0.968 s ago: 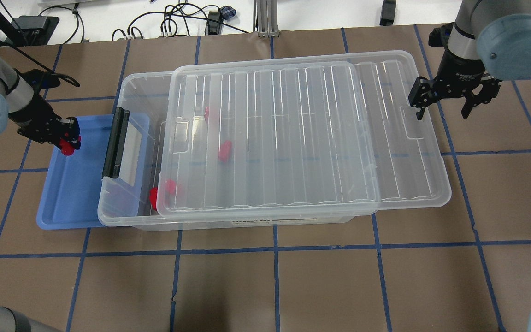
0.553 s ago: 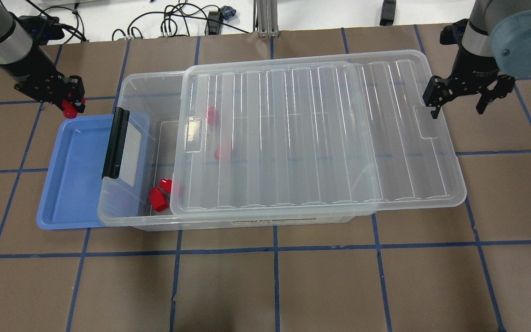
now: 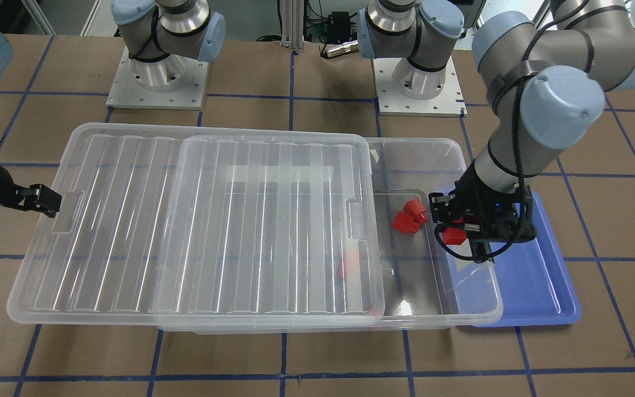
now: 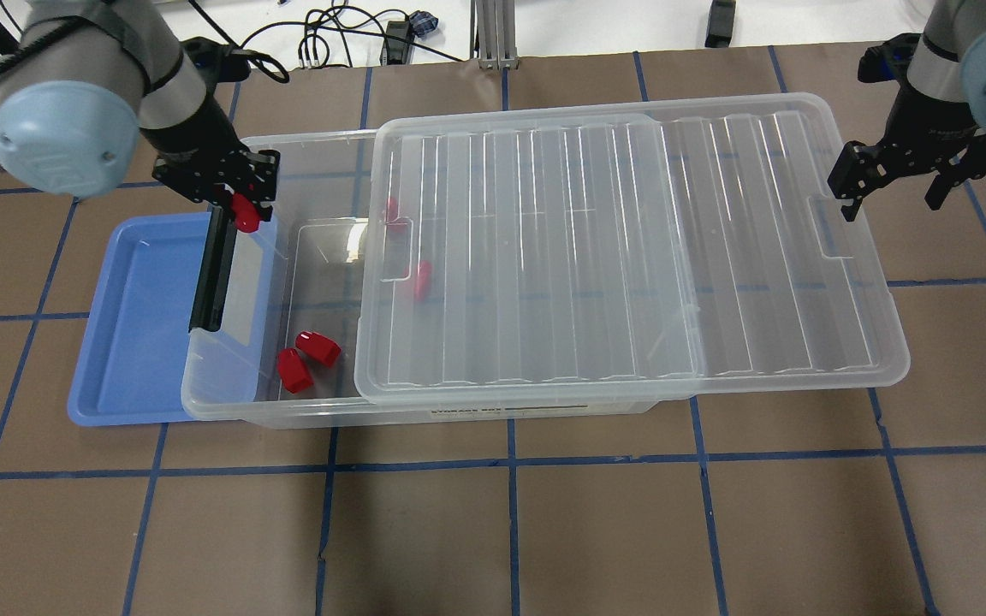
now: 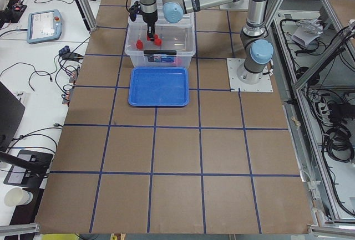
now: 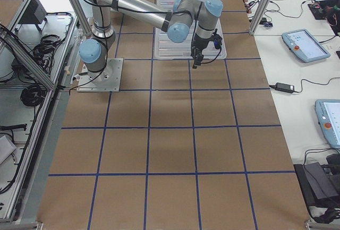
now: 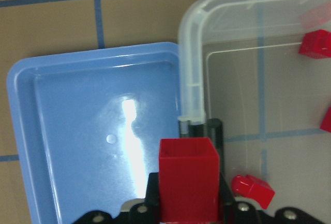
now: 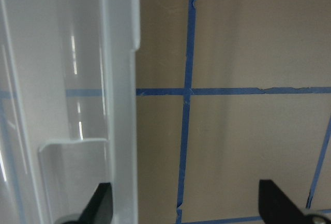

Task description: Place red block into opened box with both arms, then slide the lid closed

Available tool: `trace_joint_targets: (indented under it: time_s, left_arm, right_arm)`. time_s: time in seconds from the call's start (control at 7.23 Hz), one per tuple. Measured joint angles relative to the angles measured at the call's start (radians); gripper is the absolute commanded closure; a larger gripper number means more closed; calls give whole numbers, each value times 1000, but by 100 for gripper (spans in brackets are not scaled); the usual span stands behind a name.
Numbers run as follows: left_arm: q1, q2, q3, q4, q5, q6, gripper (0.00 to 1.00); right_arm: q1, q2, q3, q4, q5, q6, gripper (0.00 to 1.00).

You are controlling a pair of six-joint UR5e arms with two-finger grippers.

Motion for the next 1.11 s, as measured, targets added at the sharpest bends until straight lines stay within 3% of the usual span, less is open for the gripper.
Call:
trace_joint_targets:
  time_s: [0.83,0.97,1.11]
  left_arm:
    - [-36,-66,-237,322,-8,-64,93]
    - [-37,-80,-255,350,-8,-71,80]
    - [-40,-92,-269,367,-8,-78,58]
  right_arm:
    - [-33,-27,-4,-6,-3,-39,0]
    - [-30,-41,-5,-3,0,-38,0]
    - [-29,-58,-6,-1,1,-37,0]
